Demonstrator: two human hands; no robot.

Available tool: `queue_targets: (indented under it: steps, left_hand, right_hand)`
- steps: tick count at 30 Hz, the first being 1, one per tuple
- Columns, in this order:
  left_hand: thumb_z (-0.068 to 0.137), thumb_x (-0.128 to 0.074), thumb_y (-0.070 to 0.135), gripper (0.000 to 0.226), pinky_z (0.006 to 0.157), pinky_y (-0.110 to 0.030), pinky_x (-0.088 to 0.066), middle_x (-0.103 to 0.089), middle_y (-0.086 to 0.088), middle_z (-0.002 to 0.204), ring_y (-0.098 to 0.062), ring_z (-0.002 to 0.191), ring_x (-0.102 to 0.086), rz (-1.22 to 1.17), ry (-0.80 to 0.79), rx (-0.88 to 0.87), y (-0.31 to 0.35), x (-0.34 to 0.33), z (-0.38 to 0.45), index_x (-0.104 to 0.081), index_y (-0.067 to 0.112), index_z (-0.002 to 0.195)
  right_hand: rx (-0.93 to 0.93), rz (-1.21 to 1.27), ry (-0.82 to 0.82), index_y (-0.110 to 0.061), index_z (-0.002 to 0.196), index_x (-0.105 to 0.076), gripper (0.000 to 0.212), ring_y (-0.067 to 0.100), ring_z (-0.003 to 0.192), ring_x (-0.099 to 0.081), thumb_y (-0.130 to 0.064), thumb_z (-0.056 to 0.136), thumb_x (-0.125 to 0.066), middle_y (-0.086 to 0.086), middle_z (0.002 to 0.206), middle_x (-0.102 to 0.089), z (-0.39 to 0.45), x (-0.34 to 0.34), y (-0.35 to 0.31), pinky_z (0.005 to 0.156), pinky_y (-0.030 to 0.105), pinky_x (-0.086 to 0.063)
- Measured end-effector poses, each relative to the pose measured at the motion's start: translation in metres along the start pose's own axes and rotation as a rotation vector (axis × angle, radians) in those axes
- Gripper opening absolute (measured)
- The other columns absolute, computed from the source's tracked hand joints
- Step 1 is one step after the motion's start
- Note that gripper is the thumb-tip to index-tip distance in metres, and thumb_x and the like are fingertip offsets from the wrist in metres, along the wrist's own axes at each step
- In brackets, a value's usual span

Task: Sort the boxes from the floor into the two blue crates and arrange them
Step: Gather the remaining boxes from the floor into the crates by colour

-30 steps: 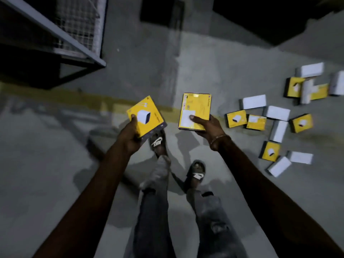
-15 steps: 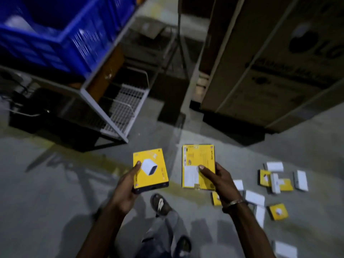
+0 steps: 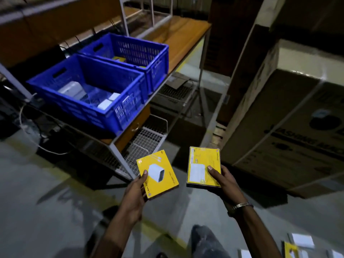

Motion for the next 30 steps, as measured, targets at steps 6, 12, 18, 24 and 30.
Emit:
queue_targets:
  steps: [6, 12, 18, 24, 30]
  left_hand:
    - [0.099, -0.061, 0.039, 0.049, 0.097, -0.048, -0.058, -0.074, -0.016, 0.123, -0.034, 0.113, -0.073, -0.031, 0.018, 0.002, 0.026, -0.058, 0.075, -0.066, 0.005, 0.133]
    - [0.1, -0.063, 0.025, 0.031, 0.098, -0.047, -0.055, -0.076, -0.011, 0.121, -0.028, 0.107, -0.076, -0.057, 0.015, -0.072, 0.073, -0.135, 0.132, -0.07, 0.012, 0.128]
    - [0.099, -0.06, 0.016, 0.025, 0.093, -0.048, -0.055, -0.078, -0.013, 0.114, -0.023, 0.094, -0.078, -0.124, 0.151, -0.169, 0.146, -0.189, 0.203, -0.07, 0.009, 0.121]
    - [0.077, -0.077, 0.031, 0.037, 0.068, -0.034, -0.054, -0.077, -0.009, 0.098, -0.023, 0.08, -0.071, -0.092, 0.247, -0.306, 0.234, -0.212, 0.247, -0.072, 0.013, 0.109]
    - [0.088, -0.073, 0.023, 0.011, 0.056, -0.026, -0.055, -0.073, -0.006, 0.079, -0.014, 0.063, -0.068, -0.099, 0.421, -0.484, 0.324, -0.214, 0.306, -0.068, 0.014, 0.087]
  right_hand:
    - [0.051, -0.002, -0.09, -0.019, 0.131, -0.064, 0.04, 0.019, 0.094, -0.075, -0.027, 0.092, -0.071, 0.007, 0.119, -0.076, 0.104, 0.015, -0.065, 0.066, 0.032, -0.059]
    - [0.061, -0.064, -0.184, -0.027, 0.127, -0.066, 0.044, 0.028, 0.106, -0.073, -0.038, 0.086, -0.075, 0.005, 0.12, -0.075, 0.226, 0.015, -0.139, 0.085, 0.045, -0.06]
    - [0.113, -0.147, -0.3, -0.023, 0.12, -0.07, 0.034, 0.017, 0.102, -0.074, -0.04, 0.091, -0.07, -0.001, 0.114, -0.078, 0.342, -0.021, -0.224, 0.079, 0.026, -0.057]
    - [0.109, -0.153, -0.401, -0.02, 0.126, -0.07, 0.053, 0.028, 0.119, -0.068, -0.049, 0.081, -0.078, 0.003, 0.124, -0.074, 0.436, -0.07, -0.286, 0.106, 0.044, -0.05]
    - [0.157, -0.22, -0.414, -0.011, 0.12, -0.072, 0.026, 0.021, 0.099, -0.071, -0.02, 0.097, -0.066, 0.008, 0.114, -0.077, 0.514, -0.136, -0.344, 0.073, 0.018, -0.058]
Point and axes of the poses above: each hand's wrist, its own z-axis towards the middle knuckle, its own x-axis out of the back of the hand, y = z × x, the point moved 1 cm from there along z, towards the middle knuckle
